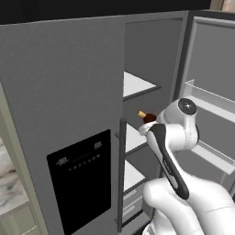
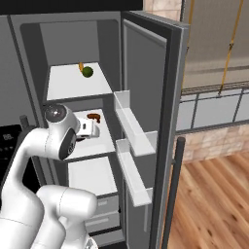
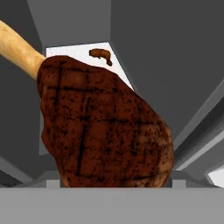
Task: Transport the steak and lime to the fridge. Place the steak on the rack containing meat and place the lime on the rack containing the vegetable, ensuring meats and vegetables are on different racks.
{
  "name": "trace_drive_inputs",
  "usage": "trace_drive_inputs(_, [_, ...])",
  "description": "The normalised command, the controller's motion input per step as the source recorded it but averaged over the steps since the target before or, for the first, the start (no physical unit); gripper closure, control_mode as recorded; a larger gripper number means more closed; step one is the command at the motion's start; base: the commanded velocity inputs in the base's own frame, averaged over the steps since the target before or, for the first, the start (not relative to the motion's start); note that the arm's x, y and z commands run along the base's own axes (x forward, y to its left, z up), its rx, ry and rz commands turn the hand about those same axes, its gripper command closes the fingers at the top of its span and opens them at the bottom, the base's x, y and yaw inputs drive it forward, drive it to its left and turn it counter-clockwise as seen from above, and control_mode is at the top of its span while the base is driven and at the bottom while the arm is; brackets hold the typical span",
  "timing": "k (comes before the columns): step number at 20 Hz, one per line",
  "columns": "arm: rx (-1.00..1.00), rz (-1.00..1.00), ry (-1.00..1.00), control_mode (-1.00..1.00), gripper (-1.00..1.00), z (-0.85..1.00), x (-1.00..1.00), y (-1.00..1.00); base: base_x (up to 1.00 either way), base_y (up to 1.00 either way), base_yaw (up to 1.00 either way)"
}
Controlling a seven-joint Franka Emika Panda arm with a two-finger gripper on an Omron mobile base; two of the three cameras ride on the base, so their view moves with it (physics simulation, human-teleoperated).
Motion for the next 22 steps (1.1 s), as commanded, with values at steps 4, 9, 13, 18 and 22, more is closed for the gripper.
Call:
trace_drive_inputs(4, [0.00, 0.00, 0.05, -1.00, 1.00, -0.37, 0.34, 0.04, 0.00, 0.00, 0.00])
trace_drive_inputs(9, [0.00, 0.00, 0.02, -1.00, 1.00, -0.34, 0.37, 0.15, 0.00, 0.00, 0.00])
trace_drive_inputs(13, [0.00, 0.00, 0.05, -1.00, 1.00, -0.37, 0.50, 0.15, 0.00, 0.00, 0.00])
trace_drive_inputs(18, [0.00, 0.00, 0.07, -1.00, 1.00, -0.46, 0.46, 0.19, 0.00, 0.00, 0.00])
trace_drive_inputs(22, [0.00, 0.00, 0.06, -1.00, 1.00, -0.41, 0.43, 0.05, 0.00, 0.00, 0.00])
